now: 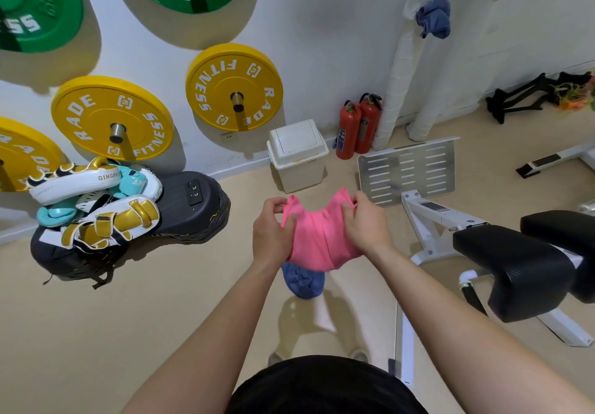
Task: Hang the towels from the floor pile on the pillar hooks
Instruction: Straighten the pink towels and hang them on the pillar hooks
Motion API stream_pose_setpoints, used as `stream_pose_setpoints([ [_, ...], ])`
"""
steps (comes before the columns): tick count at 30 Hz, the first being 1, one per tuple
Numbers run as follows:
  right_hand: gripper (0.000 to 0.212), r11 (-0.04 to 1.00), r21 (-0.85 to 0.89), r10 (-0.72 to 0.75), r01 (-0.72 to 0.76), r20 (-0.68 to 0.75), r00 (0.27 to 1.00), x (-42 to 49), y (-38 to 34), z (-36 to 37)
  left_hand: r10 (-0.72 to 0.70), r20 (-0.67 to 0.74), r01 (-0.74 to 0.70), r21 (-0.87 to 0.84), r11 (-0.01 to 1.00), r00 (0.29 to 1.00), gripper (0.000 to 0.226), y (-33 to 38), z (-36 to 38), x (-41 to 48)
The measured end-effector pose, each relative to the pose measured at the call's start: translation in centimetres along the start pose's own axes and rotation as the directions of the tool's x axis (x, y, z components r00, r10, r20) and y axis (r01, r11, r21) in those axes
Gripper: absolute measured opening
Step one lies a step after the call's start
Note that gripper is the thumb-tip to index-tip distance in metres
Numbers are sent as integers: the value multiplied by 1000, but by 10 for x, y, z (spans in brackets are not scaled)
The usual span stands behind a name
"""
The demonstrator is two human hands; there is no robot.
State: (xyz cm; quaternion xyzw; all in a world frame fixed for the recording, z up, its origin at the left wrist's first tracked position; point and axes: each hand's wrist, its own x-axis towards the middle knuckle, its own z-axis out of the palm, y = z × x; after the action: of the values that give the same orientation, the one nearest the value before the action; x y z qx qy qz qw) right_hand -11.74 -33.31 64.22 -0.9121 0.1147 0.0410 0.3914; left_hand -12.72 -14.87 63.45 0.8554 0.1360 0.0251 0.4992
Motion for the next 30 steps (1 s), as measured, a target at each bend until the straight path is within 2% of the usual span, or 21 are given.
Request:
stream_pose_setpoints([
  [4,41,993,117,24,-32,68,997,-10,-14,16,18,64,-13,-64,998,998,17,14,13,-10],
  [7,27,984,166,47,-67,121,992,-12,-18,23,16,119,-7,-75,997,993,20,16,19,-13],
  [10,14,988,140,36,-57,148,988,-13,-21,21,35,158,-26,-58,998,987,25,15,21,-14],
  [13,15,981,176,50,-82,180,982,-14,-21,18,40,196,-26,-71,997,980,28,13,19,-15],
  [18,21,916,339,113,-213,291,950,-8,-19,19,36,280,-7,-104,995,959,31,16,13,-15],
  [23,27,882,387,108,-269,390,915,-2,-23,14,59,368,-48,-39,998,928,65,13,4,-13],
  [27,19,914,337,45,-226,469,882,-4,-26,6,38,354,-17,-63,998,934,55,12,2,-7],
  [28,18,943,282,32,-176,450,893,-3,-24,4,25,353,-1,-67,998,935,53,12,0,-5],
  [30,23,998,66,-38,18,314,949,-1,-20,0,1,367,16,-44,999,930,55,10,-4,0],
])
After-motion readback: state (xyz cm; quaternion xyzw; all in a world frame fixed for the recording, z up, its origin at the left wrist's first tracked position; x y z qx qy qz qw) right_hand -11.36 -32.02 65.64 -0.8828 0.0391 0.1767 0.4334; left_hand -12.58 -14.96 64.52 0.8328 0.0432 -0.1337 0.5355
